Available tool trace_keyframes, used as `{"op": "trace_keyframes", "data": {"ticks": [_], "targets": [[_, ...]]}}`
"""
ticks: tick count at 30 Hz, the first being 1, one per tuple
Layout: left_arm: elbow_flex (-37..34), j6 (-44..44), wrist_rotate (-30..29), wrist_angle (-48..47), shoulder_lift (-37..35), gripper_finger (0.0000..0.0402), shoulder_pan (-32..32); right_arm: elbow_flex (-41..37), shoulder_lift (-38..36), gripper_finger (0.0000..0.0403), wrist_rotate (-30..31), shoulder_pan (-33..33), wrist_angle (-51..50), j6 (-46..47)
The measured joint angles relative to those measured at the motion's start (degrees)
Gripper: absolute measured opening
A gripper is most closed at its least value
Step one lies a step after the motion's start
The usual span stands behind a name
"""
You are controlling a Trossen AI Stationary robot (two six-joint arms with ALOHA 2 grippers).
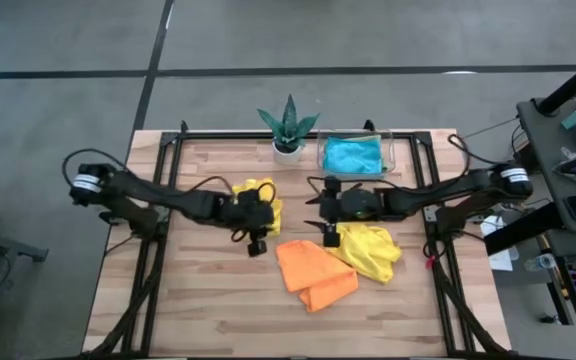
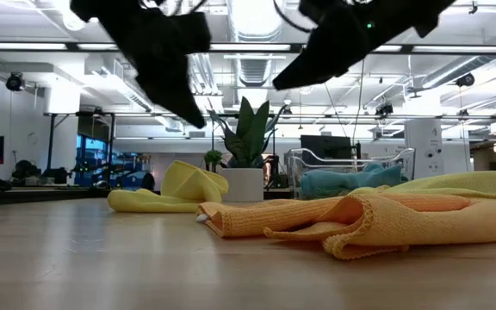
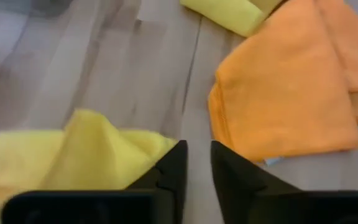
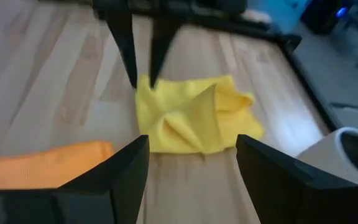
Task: Fold microfiber towels
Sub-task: Fold the left yellow microfiber towel
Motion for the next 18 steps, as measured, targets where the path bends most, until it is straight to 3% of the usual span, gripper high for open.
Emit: {"op": "trace_keyframes", "data": {"ticks": [8, 18], "targets": [[7.11, 11.84, -0.09, -0.76, 6.03, 0.0167, 8.33, -6.65, -8.57, 0.0231, 0.03, -1.69, 2.42, -1.14], [7.84, 14.87, 5.98, -0.94, 14.77, 0.0174, 16.77, -9.05, -12.41, 0.0231, 0.01, -2.29, 2.52, -0.39]]}}
